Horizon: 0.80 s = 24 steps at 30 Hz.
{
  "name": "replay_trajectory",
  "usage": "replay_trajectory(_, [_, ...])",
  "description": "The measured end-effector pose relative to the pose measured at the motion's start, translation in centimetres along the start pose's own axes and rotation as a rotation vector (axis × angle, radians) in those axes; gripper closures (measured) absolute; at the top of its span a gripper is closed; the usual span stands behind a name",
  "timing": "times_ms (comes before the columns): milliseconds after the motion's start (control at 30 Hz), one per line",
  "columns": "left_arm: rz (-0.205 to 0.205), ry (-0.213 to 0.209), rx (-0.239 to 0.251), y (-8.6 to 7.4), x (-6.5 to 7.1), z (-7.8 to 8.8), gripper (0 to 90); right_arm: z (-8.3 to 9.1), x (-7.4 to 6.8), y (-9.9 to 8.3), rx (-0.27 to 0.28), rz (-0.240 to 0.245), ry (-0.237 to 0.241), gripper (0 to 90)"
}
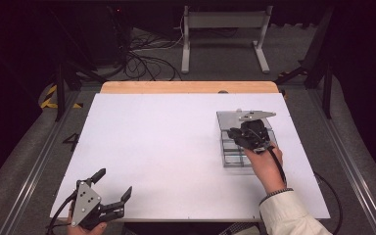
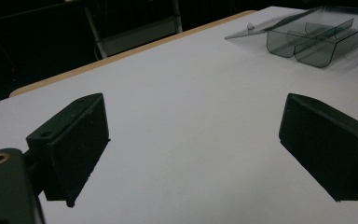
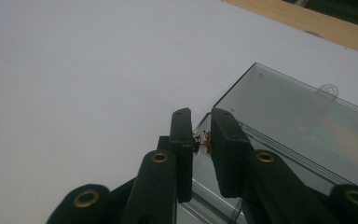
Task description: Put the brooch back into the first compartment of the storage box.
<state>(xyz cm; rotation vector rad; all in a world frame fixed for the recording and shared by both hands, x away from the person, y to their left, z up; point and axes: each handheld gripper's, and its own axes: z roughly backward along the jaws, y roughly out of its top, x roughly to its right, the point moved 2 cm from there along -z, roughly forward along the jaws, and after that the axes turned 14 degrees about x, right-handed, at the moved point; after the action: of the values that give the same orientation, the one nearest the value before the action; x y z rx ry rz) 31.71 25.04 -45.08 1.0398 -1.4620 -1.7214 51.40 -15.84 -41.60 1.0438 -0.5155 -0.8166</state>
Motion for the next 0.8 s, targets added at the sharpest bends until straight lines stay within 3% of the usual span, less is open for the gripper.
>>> replay_trajectory(333, [-0.002,-0.002,-0.001,0.0,0.0,0.0,8.8,-0.8,1.0,-0.4,-0.017,-0.031,-0.037,79.6])
replay_trajectory(800, [-0.006,0.001,-0.001,0.0,0.0,0.0,8.8,-1.8,1.6,-1.3,-0.065,-0.037,-0.057,79.6])
